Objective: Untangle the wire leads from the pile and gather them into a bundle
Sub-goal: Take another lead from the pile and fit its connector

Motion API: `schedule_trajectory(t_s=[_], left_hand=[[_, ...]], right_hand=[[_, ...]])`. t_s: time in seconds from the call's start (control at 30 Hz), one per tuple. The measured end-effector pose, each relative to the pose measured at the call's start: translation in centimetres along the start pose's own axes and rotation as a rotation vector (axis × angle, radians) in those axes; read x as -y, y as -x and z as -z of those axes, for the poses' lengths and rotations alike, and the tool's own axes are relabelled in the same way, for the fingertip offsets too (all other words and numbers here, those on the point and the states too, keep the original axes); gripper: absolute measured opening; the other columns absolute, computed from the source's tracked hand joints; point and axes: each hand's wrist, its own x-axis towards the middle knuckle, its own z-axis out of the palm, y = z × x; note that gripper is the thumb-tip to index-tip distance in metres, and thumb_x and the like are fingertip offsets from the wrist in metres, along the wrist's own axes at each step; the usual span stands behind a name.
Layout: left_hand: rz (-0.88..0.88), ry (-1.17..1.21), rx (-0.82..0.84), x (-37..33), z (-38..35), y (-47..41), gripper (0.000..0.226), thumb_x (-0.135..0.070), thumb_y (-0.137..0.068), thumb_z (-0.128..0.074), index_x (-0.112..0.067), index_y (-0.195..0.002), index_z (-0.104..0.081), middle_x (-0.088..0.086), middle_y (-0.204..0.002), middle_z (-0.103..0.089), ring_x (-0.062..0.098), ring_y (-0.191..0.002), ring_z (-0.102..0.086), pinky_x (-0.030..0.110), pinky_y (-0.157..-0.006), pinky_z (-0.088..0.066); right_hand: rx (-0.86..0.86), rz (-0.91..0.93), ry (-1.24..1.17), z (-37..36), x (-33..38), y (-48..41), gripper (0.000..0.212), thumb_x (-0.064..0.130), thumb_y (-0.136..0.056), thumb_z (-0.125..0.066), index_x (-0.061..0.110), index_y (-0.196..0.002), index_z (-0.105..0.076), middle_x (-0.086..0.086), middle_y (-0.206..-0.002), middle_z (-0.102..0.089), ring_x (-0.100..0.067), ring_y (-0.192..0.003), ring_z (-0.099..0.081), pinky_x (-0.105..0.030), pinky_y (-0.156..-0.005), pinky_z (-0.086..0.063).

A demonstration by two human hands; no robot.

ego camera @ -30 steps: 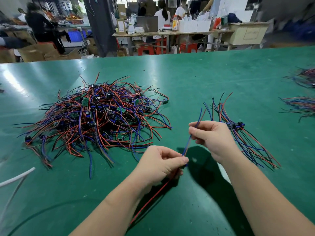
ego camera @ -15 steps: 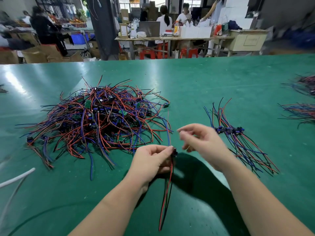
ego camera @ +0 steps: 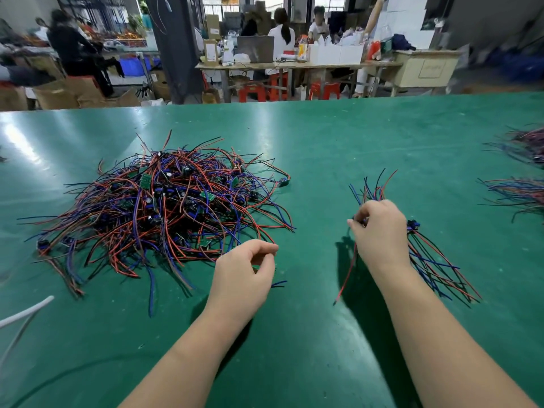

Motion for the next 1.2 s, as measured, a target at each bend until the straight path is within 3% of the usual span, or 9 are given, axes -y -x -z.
schedule_trajectory(t_s=[0.07,0.17,0.3,0.37,0.47,0.63,0.87,1.03,1.2], left_hand=[[-0.072,-0.173,-0.009,0.3,0.4,-0.2,0.019,-0.014,-0.085,-0.062,-0.025,-0.098,-0.072,-0.015,-0.095,-0.068,-0.006,-0.084,-0.058,0.014,-0.082,-0.043],[-0.079,-0.336,-0.011,0.6,0.6,-0.4,0.022,-0.018,-0.085,-0.062,-0.024,-0.104,-0.069,-0.010,-0.109,-0.065,0.014,-0.108,-0.053,0.036,-0.098,-0.040],[-0.066,-0.423,-0.035,0.7,0.6,-0.4,0.021,-0.023,-0.085,-0.060,-0.027,-0.104,-0.068,-0.011,-0.112,-0.062,0.016,-0.109,-0.049,0.033,-0.095,-0.034],[-0.080,-0.478,-0.062,0.8,0.6,-0.5,0.020,-0.024,-0.085,-0.061,-0.027,-0.103,-0.069,-0.011,-0.111,-0.062,0.018,-0.108,-0.048,0.032,-0.091,-0.030],[-0.073,-0.507,-0.085,0.8,0.7,-0.5,0.019,-0.025,-0.085,-0.060,-0.027,-0.102,-0.070,-0.012,-0.111,-0.061,0.018,-0.107,-0.045,0.029,-0.086,-0.024],[-0.060,-0.507,-0.069,0.9,0.6,-0.5,0.021,-0.026,-0.086,-0.059,-0.028,-0.105,-0.069,-0.012,-0.113,-0.060,0.017,-0.107,-0.044,0.030,-0.087,-0.025],[-0.052,-0.676,-0.063,1.2,1.1,-0.3,0.029,-0.034,-0.086,-0.056,-0.029,-0.113,-0.064,-0.013,-0.121,-0.054,0.017,-0.112,-0.042,0.034,-0.092,-0.028],[-0.061,-0.863,0.044,1.5,1.2,-0.8,0.029,-0.046,-0.093,-0.044,-0.036,-0.114,-0.061,-0.012,-0.114,-0.058,0.016,-0.108,-0.049,0.033,-0.087,-0.032],[-0.030,-0.862,0.034,1.8,1.1,-0.9,0.015,-0.035,-0.096,-0.045,-0.033,-0.101,-0.059,-0.012,-0.108,-0.056,0.015,-0.107,-0.044,0.033,-0.085,-0.023]], right_hand=[[0.127,-0.069,0.186,-0.4,-0.7,-0.1,0.012,0.005,-0.086,-0.059,0.001,-0.094,-0.067,-0.016,-0.100,-0.060,-0.034,-0.095,-0.055,-0.033,-0.078,-0.041],[0.200,-0.113,0.346,-0.3,-0.7,0.0,0.018,0.002,-0.086,-0.053,0.004,-0.097,-0.067,-0.015,-0.097,-0.064,-0.034,-0.093,-0.058,-0.033,-0.072,-0.047],[0.231,-0.182,0.366,-0.2,-0.7,0.0,0.013,0.000,-0.084,-0.054,0.003,-0.093,-0.063,-0.015,-0.090,-0.064,-0.031,-0.083,-0.055,-0.029,-0.066,-0.043],[0.262,-0.184,0.416,0.1,-0.8,0.2,0.004,0.006,-0.087,-0.056,0.002,-0.089,-0.058,-0.015,-0.096,-0.062,-0.032,-0.089,-0.055,-0.029,-0.068,-0.039],[0.245,-0.214,0.418,0.4,-1.2,0.5,0.009,0.011,-0.090,-0.057,0.003,-0.094,-0.057,-0.018,-0.109,-0.055,-0.035,-0.103,-0.052,-0.033,-0.075,-0.038],[0.169,-0.180,0.295,0.6,-1.5,0.6,0.028,0.002,-0.087,-0.053,0.011,-0.112,-0.059,-0.015,-0.106,-0.050,-0.037,-0.099,-0.050,-0.036,-0.074,-0.038],[0.221,-0.157,0.449,0.7,-1.2,0.8,0.033,0.011,-0.089,-0.050,0.022,-0.114,-0.067,-0.011,-0.110,-0.054,-0.035,-0.106,-0.050,-0.036,-0.082,-0.041],[0.133,-0.027,0.181,0.6,0.0,1.5,0.034,0.010,-0.089,-0.052,0.014,-0.120,-0.065,-0.013,-0.112,-0.057,-0.032,-0.106,-0.053,-0.036,-0.088,-0.043],[0.326,0.316,-0.131,-0.2,2.8,3.7,0.018,0.012,-0.087,-0.060,0.014,-0.099,-0.073,0.000,-0.094,-0.071,-0.006,-0.076,-0.054,-0.012,-0.077,-0.036]])
